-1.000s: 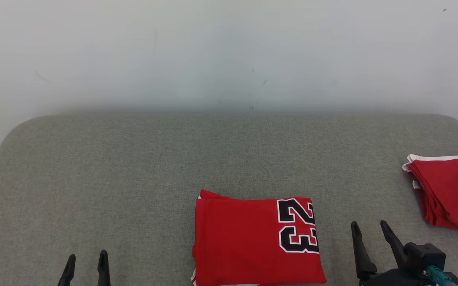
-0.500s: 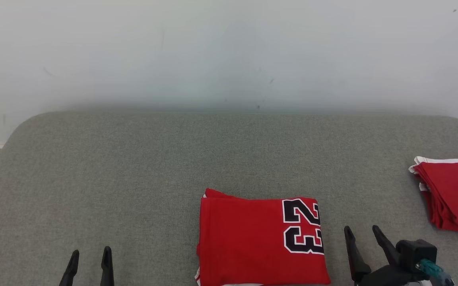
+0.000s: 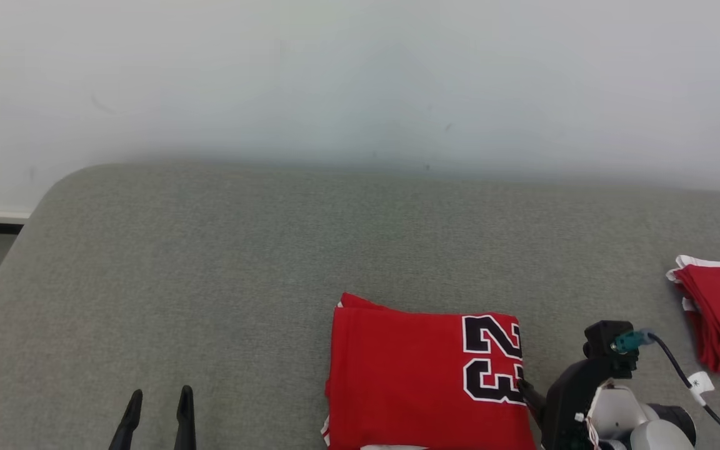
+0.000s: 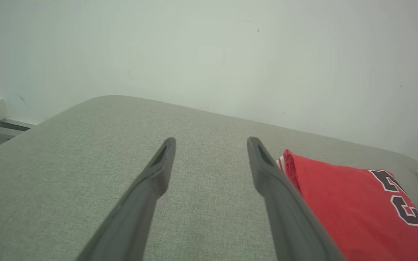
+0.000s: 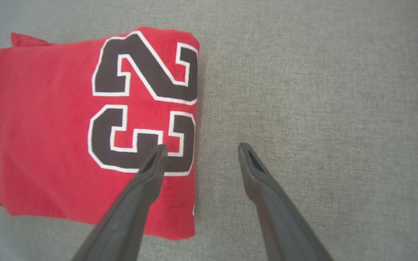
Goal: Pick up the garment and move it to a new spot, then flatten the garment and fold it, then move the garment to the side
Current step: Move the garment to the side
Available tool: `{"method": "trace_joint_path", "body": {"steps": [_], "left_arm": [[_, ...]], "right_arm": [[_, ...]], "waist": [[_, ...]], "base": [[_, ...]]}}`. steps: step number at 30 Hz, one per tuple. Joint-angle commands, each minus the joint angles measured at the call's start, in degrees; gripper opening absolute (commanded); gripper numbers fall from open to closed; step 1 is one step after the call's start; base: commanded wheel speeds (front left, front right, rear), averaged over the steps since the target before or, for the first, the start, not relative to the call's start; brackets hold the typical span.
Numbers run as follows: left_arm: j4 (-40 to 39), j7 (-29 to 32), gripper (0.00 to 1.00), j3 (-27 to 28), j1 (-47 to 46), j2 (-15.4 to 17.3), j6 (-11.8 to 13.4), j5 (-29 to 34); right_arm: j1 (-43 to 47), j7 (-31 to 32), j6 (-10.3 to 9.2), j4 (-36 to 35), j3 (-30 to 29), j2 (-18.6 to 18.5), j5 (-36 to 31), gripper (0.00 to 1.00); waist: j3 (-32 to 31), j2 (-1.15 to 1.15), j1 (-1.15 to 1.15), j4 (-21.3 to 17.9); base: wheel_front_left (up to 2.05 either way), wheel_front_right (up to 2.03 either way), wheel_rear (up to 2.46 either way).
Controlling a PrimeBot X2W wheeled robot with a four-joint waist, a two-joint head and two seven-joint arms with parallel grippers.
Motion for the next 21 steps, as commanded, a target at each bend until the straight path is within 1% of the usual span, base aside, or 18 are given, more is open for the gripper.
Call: {"method": "trace_joint_path", "body": {"steps": [1, 6, 10, 13, 18, 19, 20, 21], "left_arm": [[-0.1, -0.2, 1.0, -0.2, -0.6, -0.1, -0.1, 0.4], [-0.2, -0.2, 1.0, -0.5, -0.5, 0.1, 0.0, 0.1], [-0.5, -0.2, 1.0, -0.6, -0.2, 0.1, -0.1, 0.1], [-0.7, -0.2, 1.0, -0.8, -0.6, 0.0, -0.1, 0.2], [-0.5, -0.2, 1.0, -1.2, -1.3, -0.2, -0.1, 0.3], [-0.5, -0.2, 1.0, -1.1, -1.3, -0.2, -0.1, 0.4], [-0.6, -0.2, 1.0, -1.1, -1.3, -0.3, -0.1, 0.4], [-0.7, -0.2, 1.0, -0.9, -1.2, -0.3, -0.1, 0.4]], "right_arm": [[-0.9, 0.2, -0.12, 0.1, 0.0, 0.1, -0.1, 1.0], [-3.5, 2.8, -0.12, 4.5, -0.4, 0.0, -0.4, 1.0], [-4.9, 5.0, -0.12, 7.9, -1.0, 0.0, -2.8, 1.0], [-6.0, 5.4, -0.12, 10.0, -1.7, 0.0, -5.0, 1.0], [-6.9, 6.1, -0.12, 13.6, -1.5, 0.1, -4.6, 1.0], [-6.9, 6.1, -0.12, 13.9, -1.3, 0.1, -4.6, 0.86], [-7.0, 5.9, -0.12, 14.1, -1.2, 0.1, -4.6, 0.57], [-7.3, 5.7, -0.12, 14.3, -0.9, 0.2, -4.6, 0.3]], "waist": [[0.3, 0.0, 0.0, 1.1], [0.9, 0.0, 0.0, 3.3], [1.6, 0.0, 0.0, 4.6], [2.0, 0.0, 0.0, 5.3], [2.4, 0.0, 0.0, 5.8], [2.4, 0.0, 0.0, 5.8], [2.5, 0.0, 0.0, 5.7], [2.6, 0.0, 0.0, 5.5]], "base": [[0.0, 0.0, 0.0], [0.0, 0.0, 0.0], [0.0, 0.0, 0.0], [0.0, 0.0, 0.0], [0.0, 0.0, 0.0], [0.0, 0.0, 0.0], [0.0, 0.0, 0.0], [0.0, 0.0, 0.0]]}}
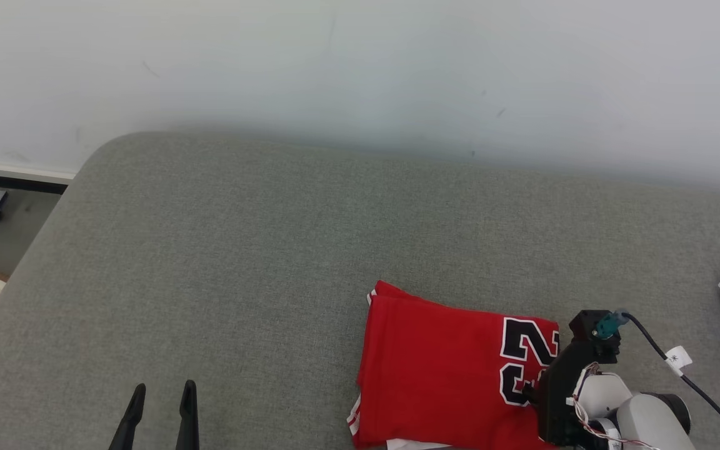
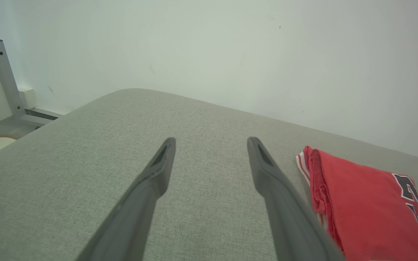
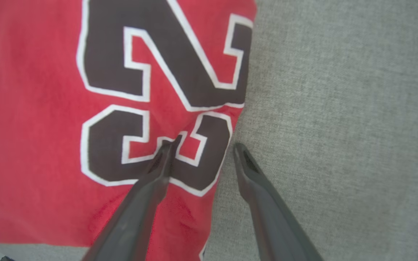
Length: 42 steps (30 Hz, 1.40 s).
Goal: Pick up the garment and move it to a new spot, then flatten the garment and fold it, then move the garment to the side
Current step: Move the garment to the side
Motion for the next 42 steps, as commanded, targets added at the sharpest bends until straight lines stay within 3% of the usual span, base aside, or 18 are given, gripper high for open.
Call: {"method": "trace_joint_path", "body": {"steps": [1, 2, 6, 12, 19, 26, 42], "left_arm": [[-0.4, -0.2, 1.0, 0.5, -0.6, -0.3, -0.1, 0.4], [-0.5, -0.2, 1.0, 0.6, -0.5, -0.3, -0.1, 0.4], [-2.1, -0.2, 1.0, 0.9, -1.3, -0.5, -0.1, 0.8], [-4.4, -0.2, 1.0, 0.9, -3.1, -0.8, -0.1, 1.3], [-5.5, -0.2, 1.0, -0.1, -5.1, -1.0, -0.1, 1.6], [-5.6, -0.2, 1.0, -1.7, -7.5, -0.3, -0.1, 1.5], [-5.3, -0.2, 1.0, -5.6, -13.6, 4.6, -0.1, 2.9]], "right_arm": [[0.1, -0.6, -0.12, 0.9, 0.8, 0.2, -0.2, 0.08], [-0.3, -1.0, -0.12, 0.6, 1.0, 0.2, -0.6, 0.0], [-3.7, -3.3, -0.12, -2.0, -0.7, 0.0, -4.5, 0.0], [-8.7, -0.9, -0.12, -7.4, -5.4, -0.2, -11.8, 0.0], [-11.2, 2.2, -0.12, -17.4, -10.4, -5.3, -14.5, 0.0], [-12.8, 4.2, -0.12, -22.1, -15.6, -9.7, -16.0, 0.0], [-22.9, -9.0, -0.12, -9.2, -29.8, -17.9, -26.2, 0.0]], "waist": [[0.2, 0.0, 0.0, -0.5], [0.3, 0.0, 0.0, -0.8], [1.7, 0.0, 0.0, -3.2], [4.6, 0.0, 0.0, -7.1], [8.0, 0.0, 0.0, -11.4], [11.3, 0.0, 0.0, -13.5], [20.1, 0.0, 0.0, -14.1]], "base": [[0.0, 0.0, 0.0], [0.0, 0.0, 0.0], [0.0, 0.0, 0.0], [0.0, 0.0, 0.0], [0.0, 0.0, 0.0], [0.0, 0.0, 0.0], [0.0, 0.0, 0.0]]}}
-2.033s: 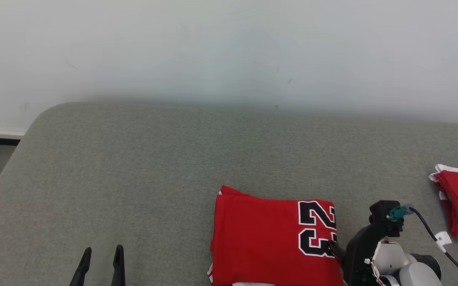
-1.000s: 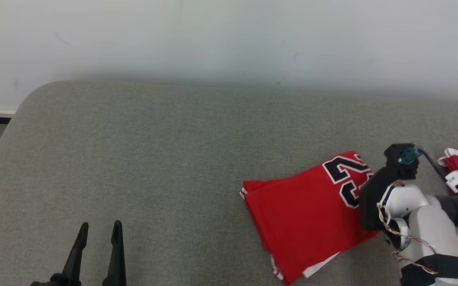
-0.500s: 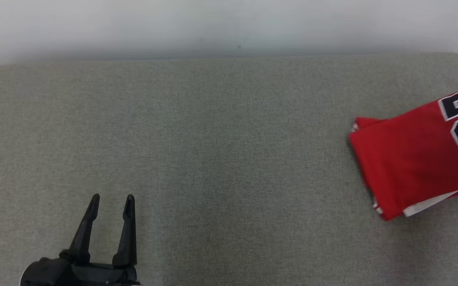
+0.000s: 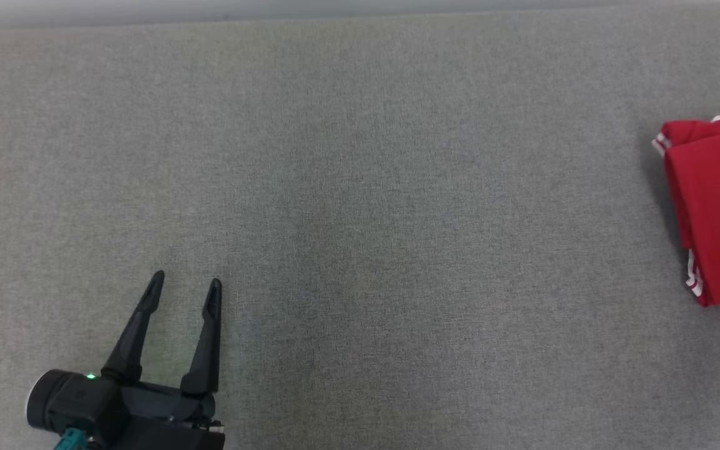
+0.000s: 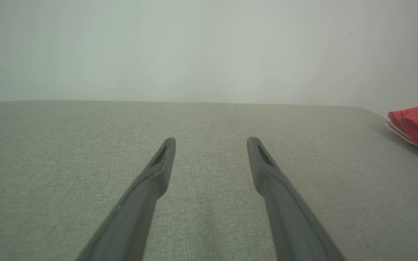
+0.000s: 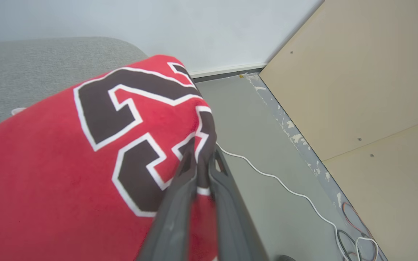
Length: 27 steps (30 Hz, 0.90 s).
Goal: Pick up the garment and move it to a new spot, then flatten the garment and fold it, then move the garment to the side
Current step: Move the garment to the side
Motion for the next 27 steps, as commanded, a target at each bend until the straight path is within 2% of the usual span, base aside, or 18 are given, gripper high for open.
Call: {"method": "trace_joint_path", "body": {"steps": [1, 6, 7, 8, 9, 10, 11, 15, 22, 27], "left_arm": [[0.1, -0.2, 1.0, -0.5, -1.1, 0.7, 0.0, 0.4], [-1.1, -0.2, 1.0, -1.0, -2.2, 1.7, 0.0, 2.0], [-1.1, -0.2, 1.0, -0.9, -2.1, 1.7, 0.0, 2.0], [-1.3, -0.2, 1.0, -0.6, -2.0, 1.9, 0.0, 2.4], [-1.5, -0.2, 1.0, -0.1, -1.9, 1.6, 0.0, 2.2], [-1.9, -0.2, 1.0, 0.3, -1.8, 1.6, 0.0, 2.7], [-1.8, -0.2, 1.0, 0.3, -1.4, 2.1, 0.0, 3.9], [-1.9, -0.2, 1.0, 0.6, 0.0, 0.8, 0.0, 1.8], [-1.2, -0.2, 1.0, 1.3, 2.7, 0.1, 0.0, -0.4], [0.7, -0.2, 1.0, 3.3, 5.6, -1.8, 0.1, -1.0]], "right_arm": [[-0.9, -0.9, -0.12, 0.3, -1.2, 0.2, -1.2, 0.0], [-1.4, -3.6, -0.12, 2.0, -6.6, 2.1, -4.3, 0.0], [-1.7, -4.5, -0.12, 2.2, -7.1, 2.5, -4.6, 0.3], [-1.9, -5.2, -0.12, 2.6, -7.4, 3.2, -4.9, 0.43], [-1.9, -5.8, -0.12, 3.0, -7.4, 3.9, -5.1, 0.6], [-1.9, -6.3, -0.12, 3.5, -7.2, 4.4, -5.3, 1.0], [-1.9, -7.0, -0.12, 3.7, -7.1, 4.5, -5.8, 1.0], [-1.1, -9.7, -0.12, 5.6, -5.5, 5.1, -6.2, 1.0], [1.5, -14.0, -0.12, 7.6, -1.4, 6.1, -2.2, 1.0], [6.8, -20.6, -0.12, 4.2, 5.8, 10.1, 4.2, 1.0]], "waist": [[1.5, -0.01, -0.01, -0.3], [2.4, -0.01, -0.01, -0.7], [2.4, -0.01, -0.01, -0.8], [2.3, -0.01, -0.01, -1.0], [2.2, -0.01, -0.01, -1.1], [1.9, -0.01, -0.01, -1.3], [1.5, -0.01, -0.01, -1.5], [-0.9, -0.01, -0.01, -2.0], [-6.0, -0.01, -0.01, -2.6], [-11.5, -0.01, -0.01, -3.0]], "base": [[0.0, 0.0, 0.0], [0.0, 0.0, 0.0], [0.0, 0.0, 0.0], [0.0, 0.0, 0.0], [0.0, 0.0, 0.0], [0.0, 0.0, 0.0], [0.0, 0.0, 0.0], [0.0, 0.0, 0.0], [0.0, 0.0, 0.0], [0.0, 0.0, 0.0]]}}
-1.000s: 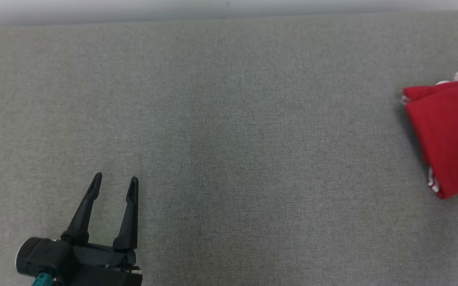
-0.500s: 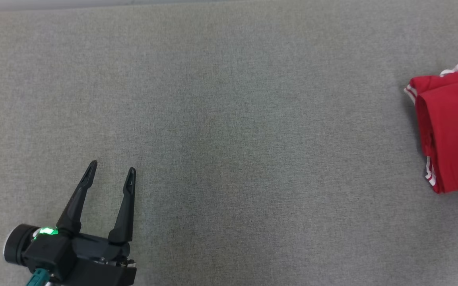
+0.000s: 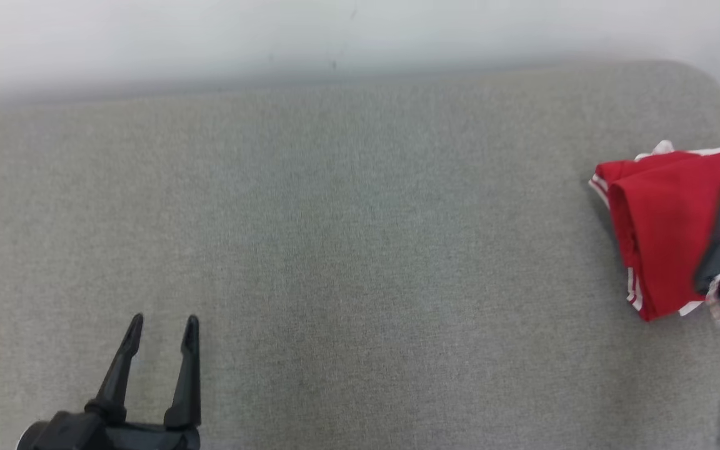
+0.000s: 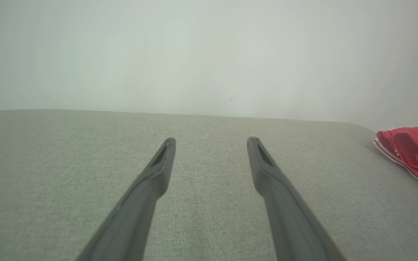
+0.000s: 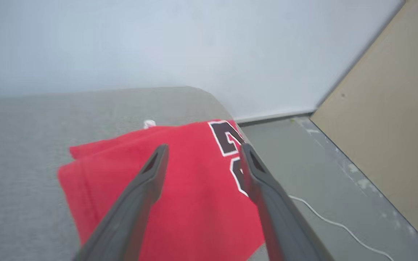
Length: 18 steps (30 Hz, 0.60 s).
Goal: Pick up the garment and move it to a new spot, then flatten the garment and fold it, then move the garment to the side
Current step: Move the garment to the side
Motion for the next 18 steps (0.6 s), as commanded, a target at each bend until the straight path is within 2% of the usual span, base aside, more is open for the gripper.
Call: {"method": "trace_joint_path", "body": {"steps": [1, 8, 14, 18], "left_arm": [[0.2, -0.2, 1.0, 0.4, 0.9, -0.1, 0.5, 0.5], [2.3, -0.2, 1.0, 3.9, 5.1, -3.6, 1.1, 1.5], [4.3, -0.2, 1.0, 6.5, 6.2, -5.4, 1.1, 0.7], [5.0, -0.2, 1.0, 7.5, 7.0, -6.0, 0.9, 0.6]], "right_arm": [[1.5, -1.1, -0.12, -0.7, 1.1, 0.3, 1.2, 1.0], [16.1, -9.8, -0.13, -10.1, 11.6, 4.2, 13.9, 1.0], [25.6, -14.3, -0.12, -15.6, 18.6, 5.1, 18.4, 1.0], [29.1, -16.3, -0.12, -16.7, 22.2, 6.1, 19.5, 1.0]], "waist": [[-4.7, 0.0, 0.01, -0.6], [-11.1, 0.0, 0.01, 0.0], [-13.4, 0.0, 0.01, 1.7], [-14.5, 0.0, 0.01, 3.1]], "base": [[0.0, 0.0, 0.0], [0.0, 0.0, 0.0], [0.0, 0.0, 0.0], [0.0, 0.0, 0.0]]}}
